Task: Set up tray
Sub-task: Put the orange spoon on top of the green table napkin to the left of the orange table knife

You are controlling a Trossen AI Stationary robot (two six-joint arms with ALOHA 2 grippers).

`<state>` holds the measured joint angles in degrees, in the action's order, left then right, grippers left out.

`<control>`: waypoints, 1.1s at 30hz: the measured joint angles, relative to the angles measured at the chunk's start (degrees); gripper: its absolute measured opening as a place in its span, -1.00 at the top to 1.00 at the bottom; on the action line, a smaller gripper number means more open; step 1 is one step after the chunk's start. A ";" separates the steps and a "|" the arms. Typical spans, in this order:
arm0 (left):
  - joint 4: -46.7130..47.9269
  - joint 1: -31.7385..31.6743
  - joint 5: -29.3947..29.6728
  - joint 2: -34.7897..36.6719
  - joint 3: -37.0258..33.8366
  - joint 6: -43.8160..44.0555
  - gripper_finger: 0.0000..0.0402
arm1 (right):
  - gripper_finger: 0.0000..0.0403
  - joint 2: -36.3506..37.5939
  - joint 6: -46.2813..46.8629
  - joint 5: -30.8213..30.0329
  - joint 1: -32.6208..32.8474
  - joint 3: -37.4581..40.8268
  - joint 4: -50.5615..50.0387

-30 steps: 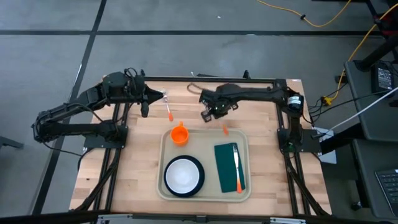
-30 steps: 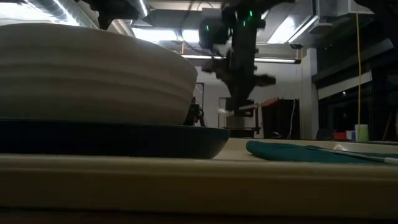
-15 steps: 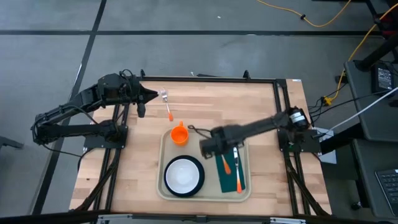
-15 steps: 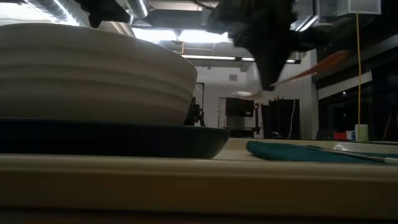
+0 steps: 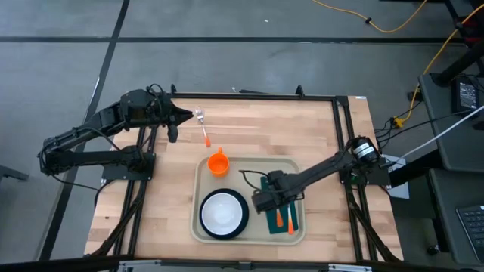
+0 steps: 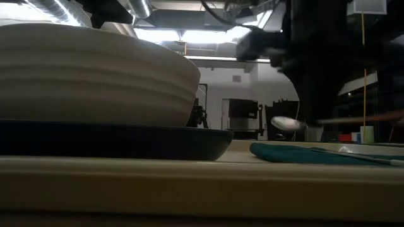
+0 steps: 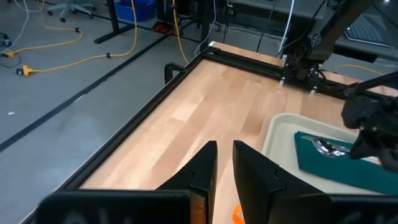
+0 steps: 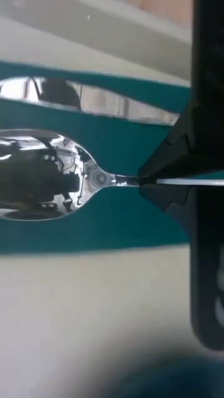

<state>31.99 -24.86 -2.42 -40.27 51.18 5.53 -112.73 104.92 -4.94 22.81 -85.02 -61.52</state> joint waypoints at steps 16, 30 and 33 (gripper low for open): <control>2.67 0.00 -0.13 0.02 0.00 3.75 0.78 | 0.95 0.00 2.88 0.53 2.08 8.60 8.82; 2.56 0.00 -0.09 0.02 0.00 4.41 0.78 | 0.95 0.00 2.88 0.51 2.49 8.60 7.13; 2.56 0.00 -0.11 0.02 0.00 4.42 0.78 | 0.95 0.01 2.88 0.51 2.49 8.60 7.13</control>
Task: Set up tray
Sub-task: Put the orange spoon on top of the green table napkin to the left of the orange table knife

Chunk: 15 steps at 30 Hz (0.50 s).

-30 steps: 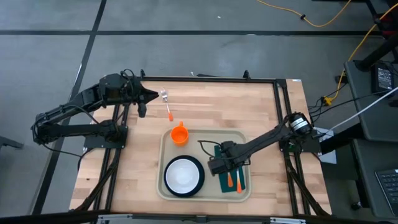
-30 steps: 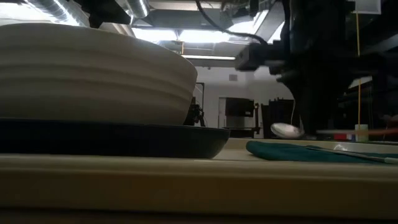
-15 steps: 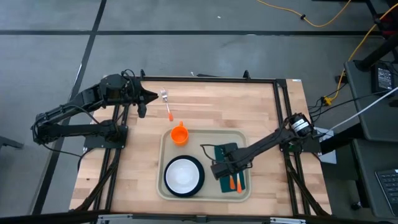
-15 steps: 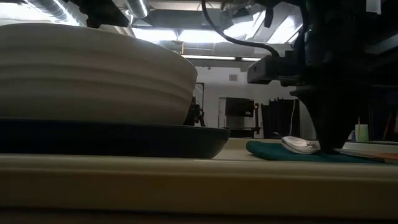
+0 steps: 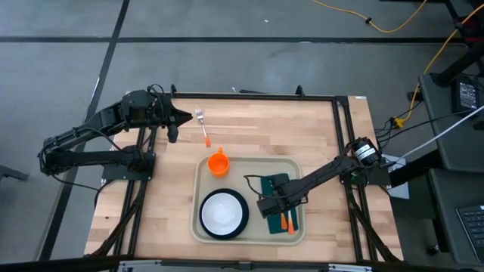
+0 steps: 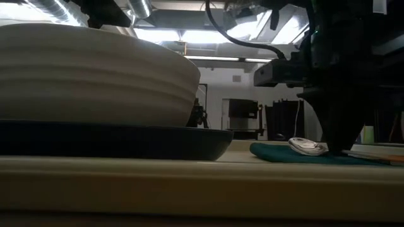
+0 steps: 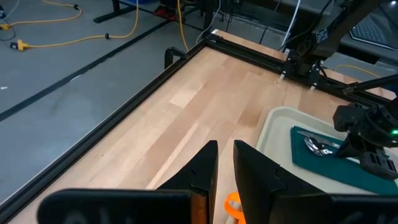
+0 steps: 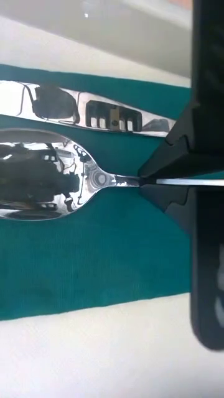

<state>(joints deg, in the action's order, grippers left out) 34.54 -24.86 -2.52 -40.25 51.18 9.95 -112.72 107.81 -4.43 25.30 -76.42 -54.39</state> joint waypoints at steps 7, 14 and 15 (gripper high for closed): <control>0.00 0.00 0.00 0.00 0.00 -0.01 0.78 | 0.96 0.04 0.18 -0.03 0.00 2.01 2.95; 0.00 0.00 -0.02 -0.02 0.00 -0.01 0.78 | 0.96 0.21 0.18 -0.22 0.00 2.67 4.25; -0.02 0.00 -0.02 -0.02 -0.02 -0.01 0.78 | 0.96 0.21 0.19 -0.22 0.01 2.67 4.16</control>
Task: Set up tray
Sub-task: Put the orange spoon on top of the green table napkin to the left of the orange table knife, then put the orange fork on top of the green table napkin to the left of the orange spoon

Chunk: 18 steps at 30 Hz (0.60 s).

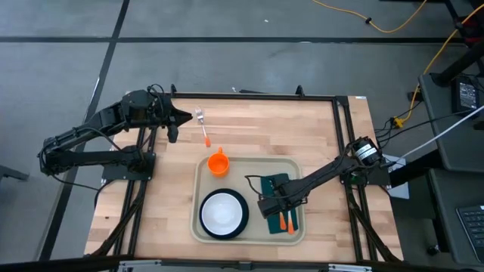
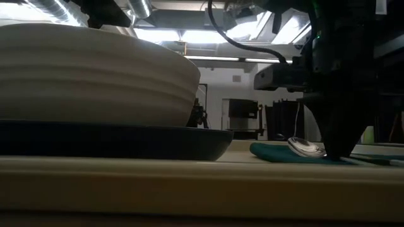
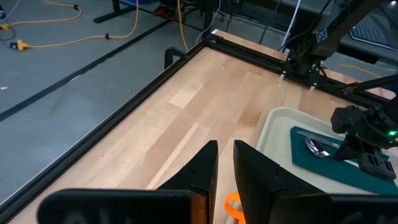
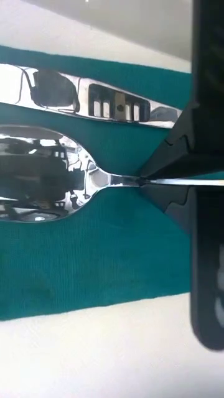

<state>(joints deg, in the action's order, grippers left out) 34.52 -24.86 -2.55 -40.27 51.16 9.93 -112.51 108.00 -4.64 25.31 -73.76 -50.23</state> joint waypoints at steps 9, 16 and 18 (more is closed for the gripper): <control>0.00 0.00 0.00 0.00 0.02 0.00 0.78 | 0.75 -0.26 -0.04 1.66 -0.08 0.07 -0.10; 0.00 0.00 -0.02 0.00 0.02 0.00 0.78 | 0.61 -0.41 -0.23 1.97 -0.02 -1.04 -1.53; 0.01 0.00 -0.02 0.00 0.02 -0.01 0.78 | 0.60 -0.44 -0.43 2.10 -0.01 -1.99 -2.72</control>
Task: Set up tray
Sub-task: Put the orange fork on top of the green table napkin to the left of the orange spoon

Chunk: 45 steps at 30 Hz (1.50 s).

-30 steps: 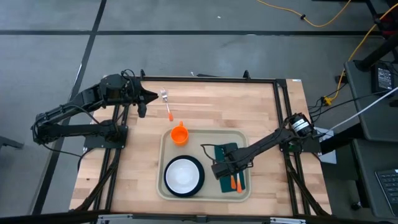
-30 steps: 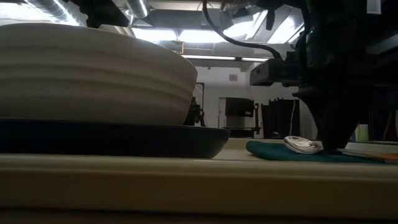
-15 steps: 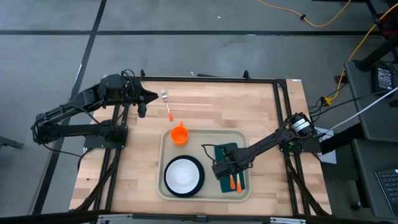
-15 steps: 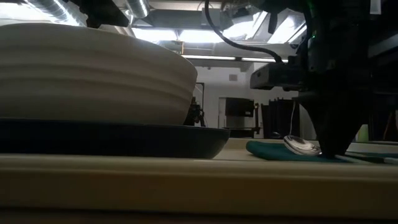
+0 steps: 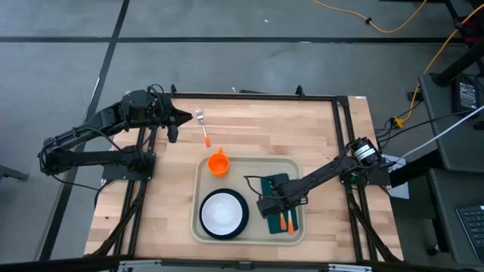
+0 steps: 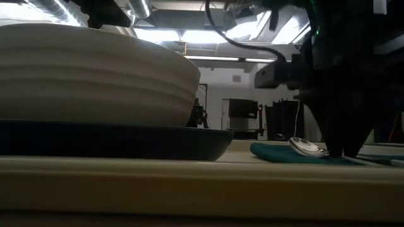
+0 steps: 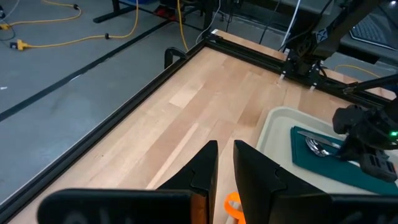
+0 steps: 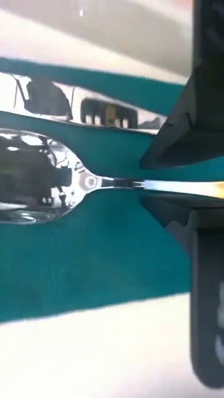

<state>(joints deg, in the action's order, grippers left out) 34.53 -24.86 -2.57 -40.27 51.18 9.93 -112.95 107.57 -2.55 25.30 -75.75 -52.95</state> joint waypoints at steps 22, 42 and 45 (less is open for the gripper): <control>-0.30 0.02 2.81 0.05 -0.01 -0.34 0.78 | 0.59 22.46 -16.47 -42.02 0.39 -27.94 -36.88; -3.75 0.02 -1.61 -2.05 0.00 13.13 0.78 | 0.59 58.78 -48.03 -42.60 1.98 2.54 -29.32; -5.55 0.09 -1.96 -3.46 0.00 13.67 0.78 | 0.59 63.10 -66.95 -37.79 0.52 3.56 -17.79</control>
<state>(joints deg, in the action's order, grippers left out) 28.98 -24.77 -4.53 -43.74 51.18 23.60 -49.85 40.62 -40.33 25.82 -72.19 -70.74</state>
